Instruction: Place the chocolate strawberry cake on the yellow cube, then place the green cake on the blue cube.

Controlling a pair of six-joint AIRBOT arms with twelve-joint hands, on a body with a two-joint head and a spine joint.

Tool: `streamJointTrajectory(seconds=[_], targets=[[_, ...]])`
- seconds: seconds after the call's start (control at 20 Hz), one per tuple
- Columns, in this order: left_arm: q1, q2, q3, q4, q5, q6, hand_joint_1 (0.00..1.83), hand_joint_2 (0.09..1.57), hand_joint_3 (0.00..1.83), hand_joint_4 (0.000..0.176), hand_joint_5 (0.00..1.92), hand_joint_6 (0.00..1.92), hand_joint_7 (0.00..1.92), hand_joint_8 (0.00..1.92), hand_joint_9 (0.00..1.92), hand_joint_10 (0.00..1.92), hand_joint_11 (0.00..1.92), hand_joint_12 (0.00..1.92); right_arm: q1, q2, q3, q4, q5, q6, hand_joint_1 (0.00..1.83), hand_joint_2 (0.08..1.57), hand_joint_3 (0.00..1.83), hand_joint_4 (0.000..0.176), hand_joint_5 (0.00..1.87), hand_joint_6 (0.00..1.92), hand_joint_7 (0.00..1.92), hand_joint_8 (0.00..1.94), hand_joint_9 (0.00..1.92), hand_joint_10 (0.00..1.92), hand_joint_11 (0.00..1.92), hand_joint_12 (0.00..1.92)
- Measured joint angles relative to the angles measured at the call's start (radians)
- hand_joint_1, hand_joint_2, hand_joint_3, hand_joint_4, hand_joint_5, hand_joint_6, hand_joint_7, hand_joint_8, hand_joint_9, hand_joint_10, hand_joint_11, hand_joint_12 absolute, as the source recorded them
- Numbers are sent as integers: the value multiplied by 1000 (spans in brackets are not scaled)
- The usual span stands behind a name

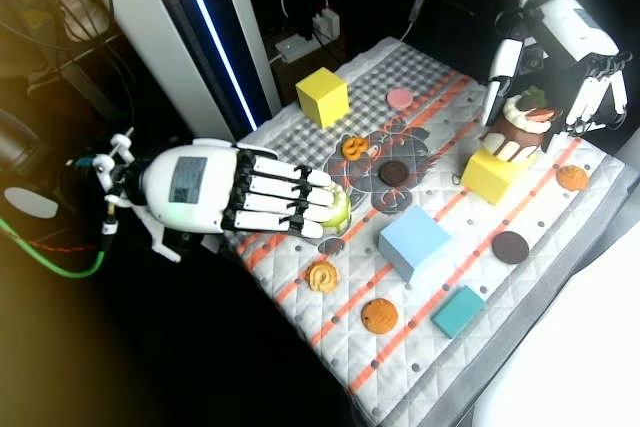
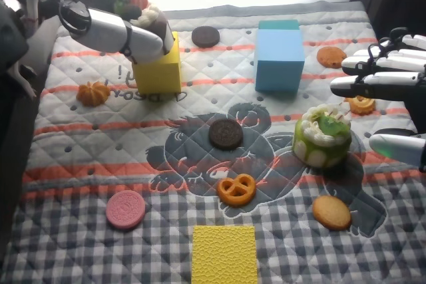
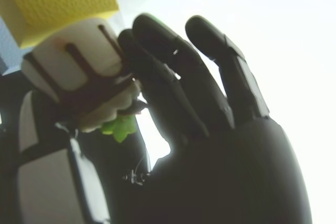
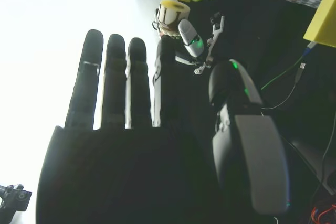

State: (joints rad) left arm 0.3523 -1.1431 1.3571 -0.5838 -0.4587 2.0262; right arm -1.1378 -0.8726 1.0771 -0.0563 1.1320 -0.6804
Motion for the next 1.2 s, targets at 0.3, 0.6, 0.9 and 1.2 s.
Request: streamJointTrajectory(seconds=[0.3, 0.6, 0.9, 1.2], targets=[[10, 0, 0, -6, -7, 0, 888, 910, 0, 0, 926, 0, 1158, 0, 839, 916, 355, 1535, 0, 0, 0, -1, 7, 4, 380, 1338, 0, 40, 470, 1, 349, 4, 318, 5, 66, 686], [14, 0, 0, -7, -7, 0, 768, 869, 0, 52, 559, 0, 677, 0, 662, 455, 228, 1350, 0, 0, 0, 0, 8, 6, 358, 1334, 0, 58, 461, 0, 329, 0, 302, 0, 68, 678], [27, -1, -14, -5, -23, 0, 770, 881, 2, 37, 546, 0, 675, 4, 711, 338, 240, 1346, -2, 0, 0, 0, 13, 10, 370, 1329, 0, 42, 484, 6, 348, 8, 322, 7, 72, 664], [64, 26, -72, 0, -58, 0, 755, 872, 0, 66, 466, 0, 613, 0, 700, 250, 182, 1324, -5, 0, 1, 0, 15, 15, 343, 1317, 0, 56, 486, 1, 351, 2, 366, 14, 170, 641]])
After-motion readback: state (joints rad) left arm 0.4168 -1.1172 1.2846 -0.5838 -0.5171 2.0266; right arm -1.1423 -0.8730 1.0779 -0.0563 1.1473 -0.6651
